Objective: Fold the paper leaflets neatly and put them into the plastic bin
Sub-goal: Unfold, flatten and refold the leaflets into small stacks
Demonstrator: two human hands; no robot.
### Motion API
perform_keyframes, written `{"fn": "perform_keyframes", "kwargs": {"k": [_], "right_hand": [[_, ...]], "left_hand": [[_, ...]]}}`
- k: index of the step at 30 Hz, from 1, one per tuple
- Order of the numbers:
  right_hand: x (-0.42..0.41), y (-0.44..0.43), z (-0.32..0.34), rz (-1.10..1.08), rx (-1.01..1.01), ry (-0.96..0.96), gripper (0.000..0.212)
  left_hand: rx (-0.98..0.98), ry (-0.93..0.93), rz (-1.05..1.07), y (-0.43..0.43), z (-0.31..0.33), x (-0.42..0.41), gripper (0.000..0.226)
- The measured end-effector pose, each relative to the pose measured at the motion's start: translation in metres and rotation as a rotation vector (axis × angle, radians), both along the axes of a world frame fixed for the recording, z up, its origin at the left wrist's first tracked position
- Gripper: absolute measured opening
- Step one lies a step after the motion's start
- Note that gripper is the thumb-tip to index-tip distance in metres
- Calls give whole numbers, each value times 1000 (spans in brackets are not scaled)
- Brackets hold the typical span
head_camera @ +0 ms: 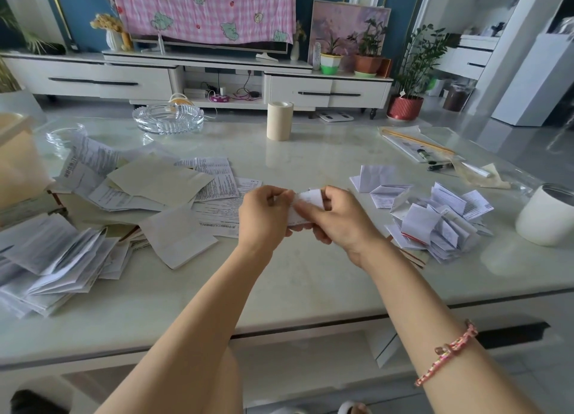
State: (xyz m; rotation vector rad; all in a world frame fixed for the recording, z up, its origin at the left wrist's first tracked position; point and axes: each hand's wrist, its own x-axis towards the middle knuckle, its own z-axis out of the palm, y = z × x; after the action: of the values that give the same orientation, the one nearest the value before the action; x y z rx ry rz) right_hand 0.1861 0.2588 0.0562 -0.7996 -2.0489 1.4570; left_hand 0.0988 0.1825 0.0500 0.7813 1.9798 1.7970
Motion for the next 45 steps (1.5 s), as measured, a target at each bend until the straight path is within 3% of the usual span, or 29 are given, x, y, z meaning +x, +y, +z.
{"fn": "perform_keyframes", "kwargs": {"k": [6, 13, 16, 19, 22, 25, 31, 35, 38, 45], "right_hand": [[-6, -4, -5, -56, -119, 154, 11], [-2, 6, -9, -17, -98, -85, 27], [0, 12, -9, -44, -174, -59, 16], [1, 21, -10, -56, -198, 18, 23], [2, 35, -23, -231, 14, -6, 30], [11, 54, -42, -463, 341, -186, 22], [22, 60, -62, -506, 657, -576, 12], [16, 56, -71, -581, 758, -585, 17], [9, 56, -77, -456, 886, -561, 21], [4, 51, -84, -225, 841, -588, 28]], "left_hand": [[-15, -111, 40, 3, -4, -1, 38], [-98, 25, 52, 7, -8, -5, 33], [-112, 39, 34, 8, -8, -4, 36], [-108, -40, -4, 10, -10, -1, 32], [-69, -194, -9, 10, -9, 1, 15], [-59, -262, 24, 6, -7, -2, 13], [-71, -318, 16, 2, -3, -4, 15], [-98, -324, -60, 2, -2, 0, 12], [-127, -317, -95, 2, -3, 2, 15], [-158, -320, -112, 2, -2, 1, 19]]}}
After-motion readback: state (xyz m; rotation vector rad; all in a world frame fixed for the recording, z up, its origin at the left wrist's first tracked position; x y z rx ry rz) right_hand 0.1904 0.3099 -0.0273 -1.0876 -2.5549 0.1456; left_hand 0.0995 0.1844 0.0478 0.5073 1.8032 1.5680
